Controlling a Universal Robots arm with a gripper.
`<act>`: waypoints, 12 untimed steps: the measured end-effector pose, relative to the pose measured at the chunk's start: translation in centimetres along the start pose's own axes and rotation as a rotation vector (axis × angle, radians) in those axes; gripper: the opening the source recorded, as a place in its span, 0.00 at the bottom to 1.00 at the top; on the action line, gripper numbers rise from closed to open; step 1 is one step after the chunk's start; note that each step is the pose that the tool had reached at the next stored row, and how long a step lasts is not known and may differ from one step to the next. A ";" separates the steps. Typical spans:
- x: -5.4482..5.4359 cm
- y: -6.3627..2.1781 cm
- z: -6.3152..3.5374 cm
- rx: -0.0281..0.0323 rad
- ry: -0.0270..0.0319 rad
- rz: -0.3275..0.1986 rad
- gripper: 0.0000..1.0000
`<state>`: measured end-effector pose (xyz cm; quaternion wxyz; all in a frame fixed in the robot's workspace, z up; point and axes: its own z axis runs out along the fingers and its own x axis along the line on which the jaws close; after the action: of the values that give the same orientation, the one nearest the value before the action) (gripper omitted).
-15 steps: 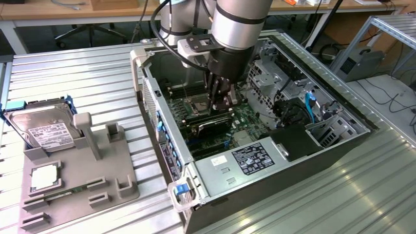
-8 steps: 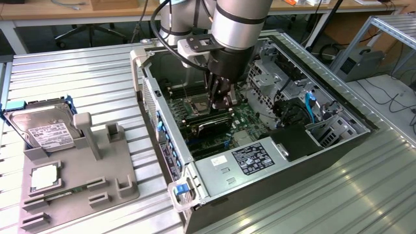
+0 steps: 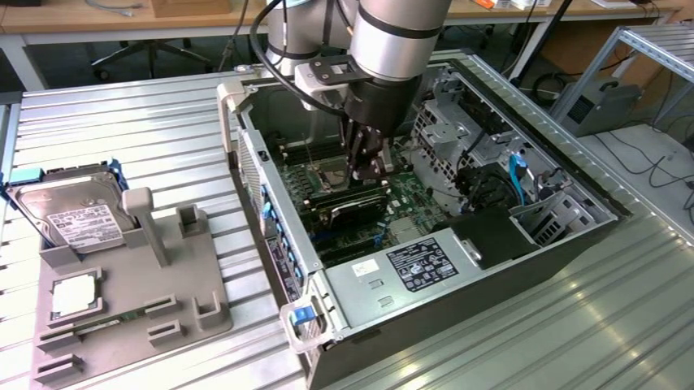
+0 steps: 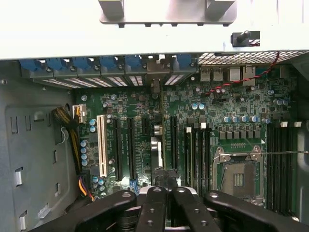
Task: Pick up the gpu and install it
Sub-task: 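Press down on the gpu until it lock into place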
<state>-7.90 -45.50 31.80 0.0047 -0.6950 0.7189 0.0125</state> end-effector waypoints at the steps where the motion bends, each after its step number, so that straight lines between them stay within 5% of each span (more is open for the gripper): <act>1: -0.1 0.03 0.02 0.0000 0.0000 0.000 0.11; 12: -0.2 0.42 1.16 -0.0001 0.0003 0.000 0.11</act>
<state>-8.33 -45.21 30.65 0.0046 -0.6951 0.7188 0.0124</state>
